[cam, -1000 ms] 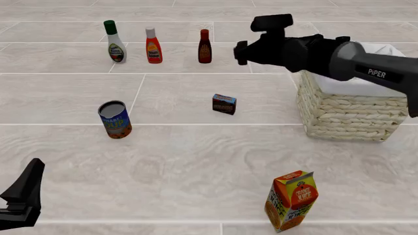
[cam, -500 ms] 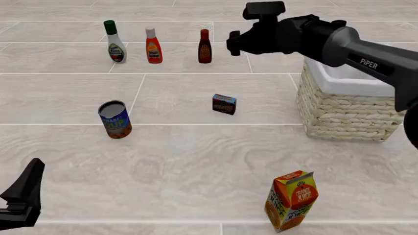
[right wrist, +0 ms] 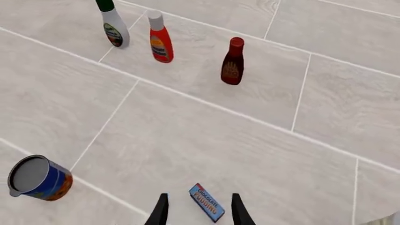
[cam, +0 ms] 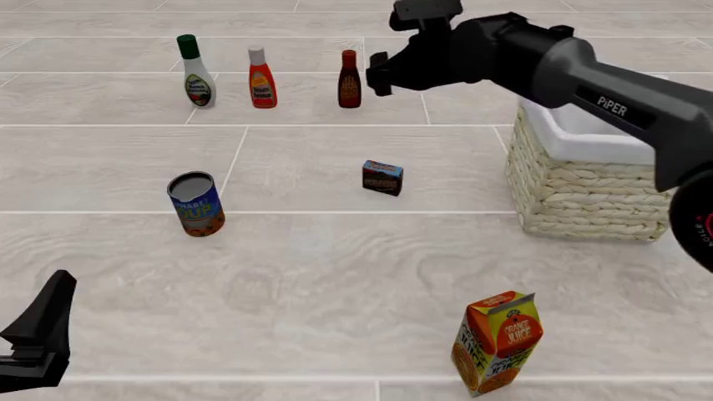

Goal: Pick the chocolate pudding and place it in the basket.

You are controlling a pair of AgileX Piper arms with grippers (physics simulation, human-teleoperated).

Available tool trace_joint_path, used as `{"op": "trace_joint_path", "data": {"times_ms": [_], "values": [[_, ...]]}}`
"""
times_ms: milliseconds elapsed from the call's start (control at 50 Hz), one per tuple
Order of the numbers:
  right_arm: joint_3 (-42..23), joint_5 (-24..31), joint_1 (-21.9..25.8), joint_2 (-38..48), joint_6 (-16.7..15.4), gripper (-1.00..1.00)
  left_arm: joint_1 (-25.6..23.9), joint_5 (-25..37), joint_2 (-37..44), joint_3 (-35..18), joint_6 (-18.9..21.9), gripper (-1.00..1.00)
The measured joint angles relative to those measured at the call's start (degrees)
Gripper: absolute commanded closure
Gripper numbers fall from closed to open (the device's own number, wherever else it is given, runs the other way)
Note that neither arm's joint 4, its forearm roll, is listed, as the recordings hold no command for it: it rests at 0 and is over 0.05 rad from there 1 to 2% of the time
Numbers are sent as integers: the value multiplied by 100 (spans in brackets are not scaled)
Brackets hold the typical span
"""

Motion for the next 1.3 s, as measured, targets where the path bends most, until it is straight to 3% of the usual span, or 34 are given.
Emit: {"op": "trace_joint_path", "data": {"times_ms": [700,1300], "values": [[-434,302,143,274,-703,-100,0,0,0,0,0,-100],[-598,215,65,774,-693,-100,0,0,0,0,0,-100]]}}
